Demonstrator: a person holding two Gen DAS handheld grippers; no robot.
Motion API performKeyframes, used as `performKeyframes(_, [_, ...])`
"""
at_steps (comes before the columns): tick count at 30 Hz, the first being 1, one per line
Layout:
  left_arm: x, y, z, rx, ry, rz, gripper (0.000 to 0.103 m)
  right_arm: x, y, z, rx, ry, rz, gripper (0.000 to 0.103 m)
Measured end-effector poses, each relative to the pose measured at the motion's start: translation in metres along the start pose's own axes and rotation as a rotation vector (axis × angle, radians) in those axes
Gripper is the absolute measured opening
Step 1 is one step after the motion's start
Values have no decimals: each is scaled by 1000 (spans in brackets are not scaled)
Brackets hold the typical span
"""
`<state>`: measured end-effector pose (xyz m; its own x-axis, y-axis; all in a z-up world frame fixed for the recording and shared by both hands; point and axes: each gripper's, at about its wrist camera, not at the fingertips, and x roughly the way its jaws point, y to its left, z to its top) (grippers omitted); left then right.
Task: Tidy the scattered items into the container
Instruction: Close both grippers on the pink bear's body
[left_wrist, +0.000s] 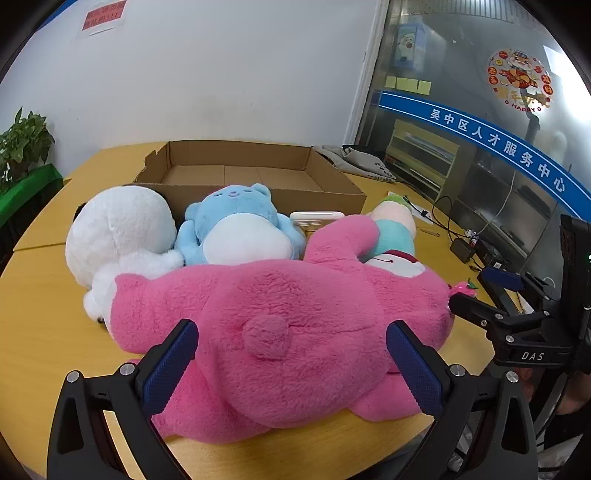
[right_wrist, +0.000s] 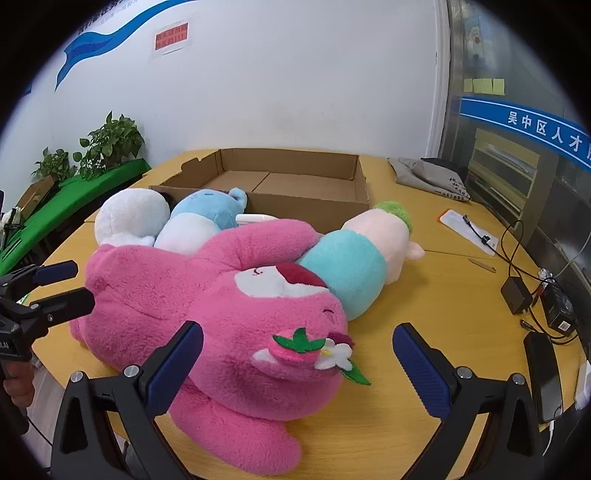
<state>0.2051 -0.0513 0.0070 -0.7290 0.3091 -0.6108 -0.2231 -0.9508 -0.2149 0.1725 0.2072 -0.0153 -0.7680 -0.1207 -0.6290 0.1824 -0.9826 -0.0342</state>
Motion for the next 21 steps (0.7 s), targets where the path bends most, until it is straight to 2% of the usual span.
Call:
performKeyframes(11, [16, 7, 5, -21, 32, -40, 103, 24, -11, 0, 12, 44, 5, 102])
performKeyframes(21, [35, 14, 0, -8, 76, -77, 103, 38, -21, -2, 40, 54, 66, 102])
